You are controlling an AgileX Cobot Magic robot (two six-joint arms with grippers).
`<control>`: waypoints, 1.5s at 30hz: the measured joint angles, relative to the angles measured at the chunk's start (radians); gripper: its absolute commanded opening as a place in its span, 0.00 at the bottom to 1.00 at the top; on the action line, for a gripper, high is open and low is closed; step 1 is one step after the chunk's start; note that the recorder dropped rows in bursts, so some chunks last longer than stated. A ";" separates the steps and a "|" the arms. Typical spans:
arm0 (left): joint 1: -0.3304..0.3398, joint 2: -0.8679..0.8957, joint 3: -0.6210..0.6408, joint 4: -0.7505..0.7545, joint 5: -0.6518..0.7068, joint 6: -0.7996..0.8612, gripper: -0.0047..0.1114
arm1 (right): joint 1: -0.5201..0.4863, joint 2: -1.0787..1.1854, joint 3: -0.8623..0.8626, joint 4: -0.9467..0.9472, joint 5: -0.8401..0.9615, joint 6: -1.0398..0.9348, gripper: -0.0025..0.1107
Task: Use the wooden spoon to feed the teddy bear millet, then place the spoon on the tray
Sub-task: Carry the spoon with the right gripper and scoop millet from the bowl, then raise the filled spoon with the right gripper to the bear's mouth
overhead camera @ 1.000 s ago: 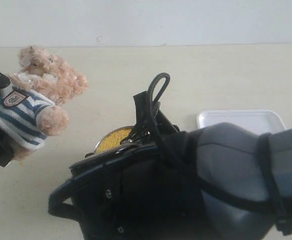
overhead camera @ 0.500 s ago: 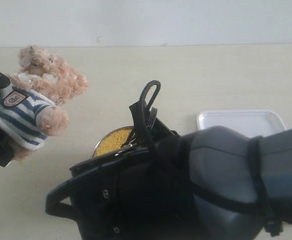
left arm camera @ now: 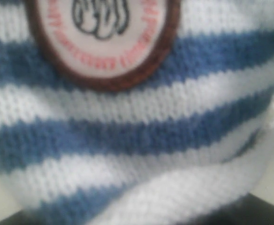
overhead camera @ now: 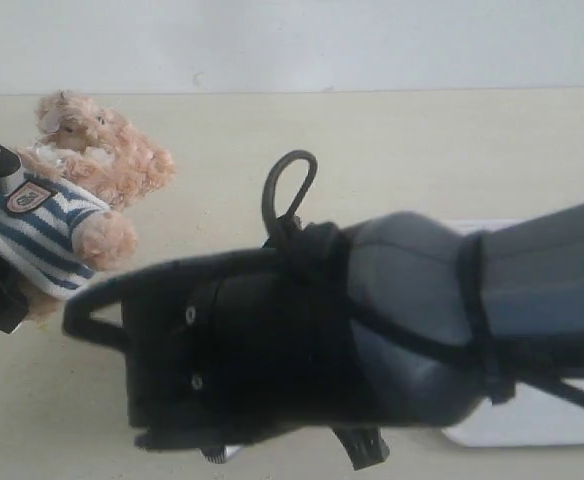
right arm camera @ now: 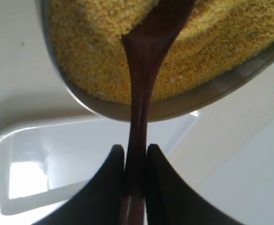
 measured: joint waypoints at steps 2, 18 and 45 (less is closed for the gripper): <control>0.000 0.000 0.000 0.000 0.000 0.000 0.07 | -0.028 0.000 -0.023 0.049 -0.004 0.008 0.02; 0.000 0.000 0.000 0.000 0.000 -0.001 0.07 | -0.131 0.002 -0.061 0.209 -0.010 0.063 0.02; 0.000 0.000 0.000 0.009 0.041 0.336 0.07 | -0.386 -0.084 -0.318 0.822 -0.008 0.048 0.02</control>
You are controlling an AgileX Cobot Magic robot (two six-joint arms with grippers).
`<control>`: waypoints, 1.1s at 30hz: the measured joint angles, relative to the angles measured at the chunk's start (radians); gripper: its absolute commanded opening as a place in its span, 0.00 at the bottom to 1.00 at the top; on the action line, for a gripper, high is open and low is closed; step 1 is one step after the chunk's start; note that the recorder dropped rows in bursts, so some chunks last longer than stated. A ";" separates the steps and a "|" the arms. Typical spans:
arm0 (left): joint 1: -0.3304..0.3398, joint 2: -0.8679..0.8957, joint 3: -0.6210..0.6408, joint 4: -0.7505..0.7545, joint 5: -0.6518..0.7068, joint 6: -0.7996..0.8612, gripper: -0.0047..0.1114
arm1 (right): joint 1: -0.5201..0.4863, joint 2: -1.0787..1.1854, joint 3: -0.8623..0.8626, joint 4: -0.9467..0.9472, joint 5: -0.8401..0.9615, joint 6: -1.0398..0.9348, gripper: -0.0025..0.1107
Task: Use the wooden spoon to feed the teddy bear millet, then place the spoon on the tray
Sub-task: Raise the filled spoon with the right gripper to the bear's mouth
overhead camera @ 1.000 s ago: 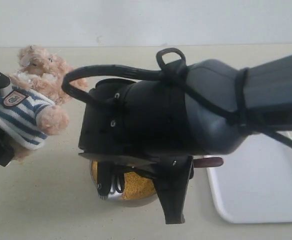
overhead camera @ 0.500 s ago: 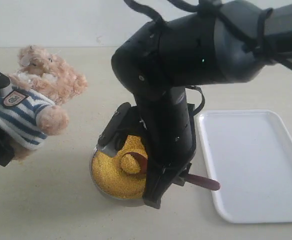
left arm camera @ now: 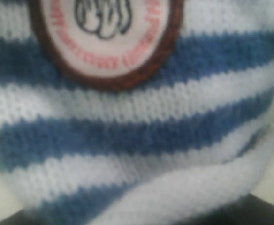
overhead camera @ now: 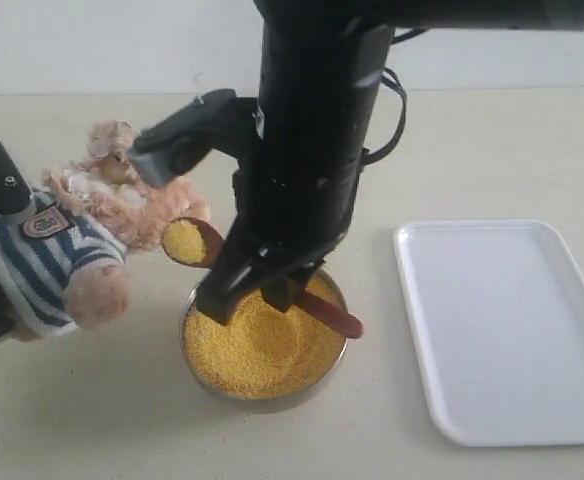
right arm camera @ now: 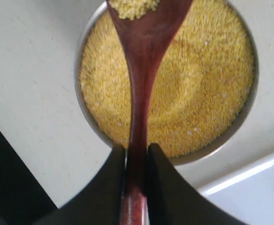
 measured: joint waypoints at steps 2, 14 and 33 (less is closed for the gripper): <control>0.000 0.000 0.000 0.009 0.000 0.006 0.07 | 0.000 0.021 -0.065 0.022 0.000 0.022 0.02; 0.000 0.000 0.000 0.010 -0.011 0.010 0.07 | 0.000 0.194 -0.350 0.145 0.000 0.081 0.02; 0.000 0.000 0.000 0.013 -0.011 0.010 0.07 | -0.145 0.338 -0.426 0.582 0.000 0.028 0.02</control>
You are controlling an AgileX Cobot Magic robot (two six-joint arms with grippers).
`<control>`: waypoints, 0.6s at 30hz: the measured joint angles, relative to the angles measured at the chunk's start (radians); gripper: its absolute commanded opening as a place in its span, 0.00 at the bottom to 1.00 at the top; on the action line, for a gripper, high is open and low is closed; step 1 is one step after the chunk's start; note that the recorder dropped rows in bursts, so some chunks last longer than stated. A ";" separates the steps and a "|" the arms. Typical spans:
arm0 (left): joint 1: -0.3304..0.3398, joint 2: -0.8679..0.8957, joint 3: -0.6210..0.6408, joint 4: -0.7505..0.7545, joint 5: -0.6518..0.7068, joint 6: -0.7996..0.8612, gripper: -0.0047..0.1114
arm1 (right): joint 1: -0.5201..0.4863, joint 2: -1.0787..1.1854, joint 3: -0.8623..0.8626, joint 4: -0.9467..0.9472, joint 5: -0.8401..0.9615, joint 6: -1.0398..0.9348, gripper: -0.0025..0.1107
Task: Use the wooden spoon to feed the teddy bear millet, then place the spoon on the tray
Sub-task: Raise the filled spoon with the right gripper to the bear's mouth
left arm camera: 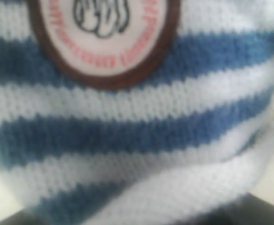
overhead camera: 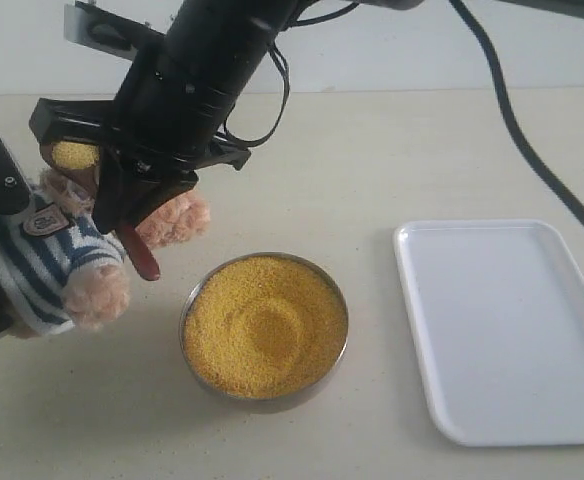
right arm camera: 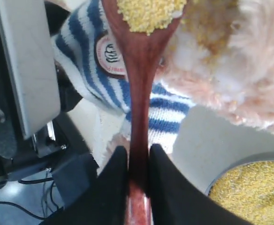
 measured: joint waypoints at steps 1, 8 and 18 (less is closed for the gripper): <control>0.000 0.000 0.000 0.000 0.000 0.000 0.07 | -0.002 0.005 0.000 0.014 0.000 0.000 0.02; 0.000 0.000 0.000 0.000 -0.001 0.000 0.07 | -0.031 0.032 0.000 0.196 0.000 -0.036 0.02; 0.000 0.000 0.000 0.000 -0.002 0.000 0.07 | -0.062 0.033 0.010 0.236 -0.002 -0.037 0.02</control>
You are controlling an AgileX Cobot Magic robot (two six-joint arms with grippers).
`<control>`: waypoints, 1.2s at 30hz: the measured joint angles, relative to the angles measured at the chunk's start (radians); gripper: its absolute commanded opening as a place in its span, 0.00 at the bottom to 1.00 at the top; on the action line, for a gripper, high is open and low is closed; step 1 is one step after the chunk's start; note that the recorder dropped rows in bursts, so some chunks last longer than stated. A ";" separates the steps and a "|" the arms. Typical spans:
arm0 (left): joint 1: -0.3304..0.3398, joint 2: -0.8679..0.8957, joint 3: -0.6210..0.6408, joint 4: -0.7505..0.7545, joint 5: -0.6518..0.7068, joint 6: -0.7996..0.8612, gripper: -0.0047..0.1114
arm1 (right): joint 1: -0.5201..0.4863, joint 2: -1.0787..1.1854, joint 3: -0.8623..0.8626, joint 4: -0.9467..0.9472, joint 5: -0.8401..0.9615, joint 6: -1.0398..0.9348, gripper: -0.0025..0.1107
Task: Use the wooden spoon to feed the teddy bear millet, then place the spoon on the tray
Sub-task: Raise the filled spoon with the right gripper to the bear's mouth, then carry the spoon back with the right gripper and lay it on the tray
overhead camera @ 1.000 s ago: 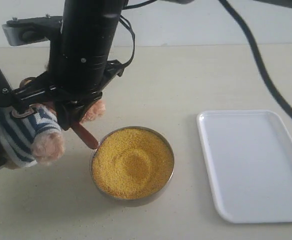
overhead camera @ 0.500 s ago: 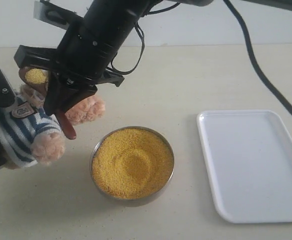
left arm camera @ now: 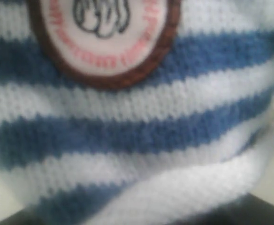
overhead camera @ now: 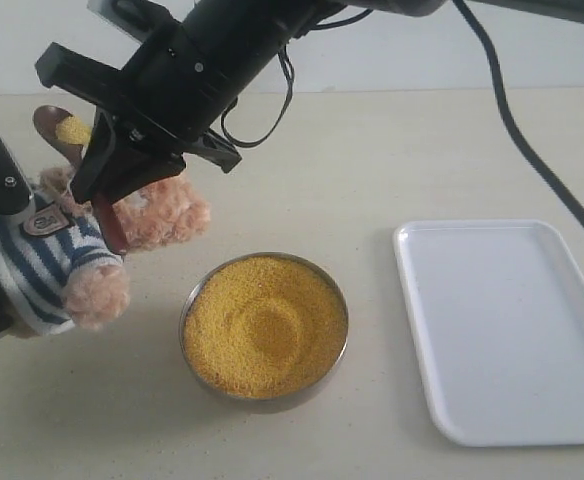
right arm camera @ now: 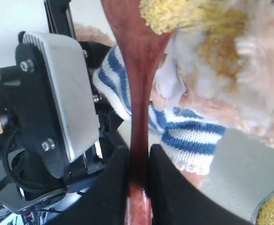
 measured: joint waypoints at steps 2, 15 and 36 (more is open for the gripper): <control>0.000 0.000 0.000 0.000 0.000 0.000 0.07 | 0.000 -0.004 0.031 0.020 0.000 -0.009 0.02; 0.000 0.000 0.000 0.000 -0.002 0.000 0.07 | -0.058 -0.017 0.258 0.373 0.000 -0.256 0.02; 0.000 0.000 0.000 0.000 -0.002 -0.003 0.07 | -0.082 -0.087 0.262 0.385 -0.002 -0.273 0.02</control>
